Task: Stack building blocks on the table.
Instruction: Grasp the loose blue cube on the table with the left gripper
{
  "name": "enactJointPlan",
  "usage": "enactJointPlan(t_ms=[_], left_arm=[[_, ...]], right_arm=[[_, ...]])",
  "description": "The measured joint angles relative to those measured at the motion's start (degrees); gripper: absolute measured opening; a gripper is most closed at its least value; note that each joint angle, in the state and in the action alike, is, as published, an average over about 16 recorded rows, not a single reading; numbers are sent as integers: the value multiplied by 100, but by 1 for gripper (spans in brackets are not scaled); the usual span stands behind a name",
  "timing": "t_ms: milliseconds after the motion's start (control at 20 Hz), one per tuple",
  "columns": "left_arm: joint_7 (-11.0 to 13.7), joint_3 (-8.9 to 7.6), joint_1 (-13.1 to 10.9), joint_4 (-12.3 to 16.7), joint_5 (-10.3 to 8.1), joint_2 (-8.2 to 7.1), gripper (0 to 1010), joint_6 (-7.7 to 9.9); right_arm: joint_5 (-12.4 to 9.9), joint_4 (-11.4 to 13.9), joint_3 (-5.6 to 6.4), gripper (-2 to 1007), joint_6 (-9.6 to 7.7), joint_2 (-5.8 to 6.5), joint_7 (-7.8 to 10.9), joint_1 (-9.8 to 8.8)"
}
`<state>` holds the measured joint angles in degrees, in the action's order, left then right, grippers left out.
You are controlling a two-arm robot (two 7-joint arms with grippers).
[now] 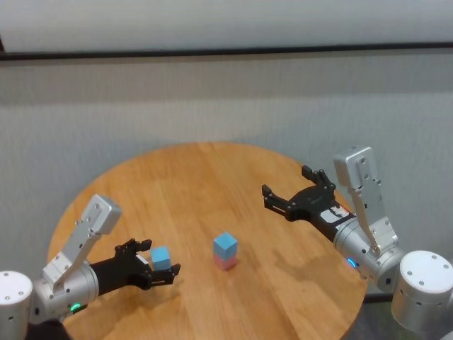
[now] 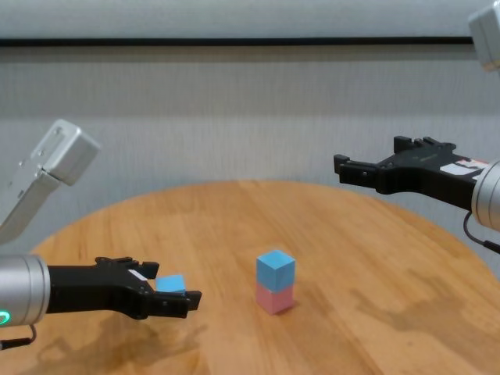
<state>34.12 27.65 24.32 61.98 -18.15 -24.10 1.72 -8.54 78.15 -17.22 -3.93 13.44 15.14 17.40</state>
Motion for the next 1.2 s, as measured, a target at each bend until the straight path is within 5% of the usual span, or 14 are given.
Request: enactJointPlan(t_ms=[1200], left_arm=[[-4, 54, 199, -551, 319, 266, 1000, -139]], right_arm=[[0, 0, 0, 1005, 0, 0, 0, 0]])
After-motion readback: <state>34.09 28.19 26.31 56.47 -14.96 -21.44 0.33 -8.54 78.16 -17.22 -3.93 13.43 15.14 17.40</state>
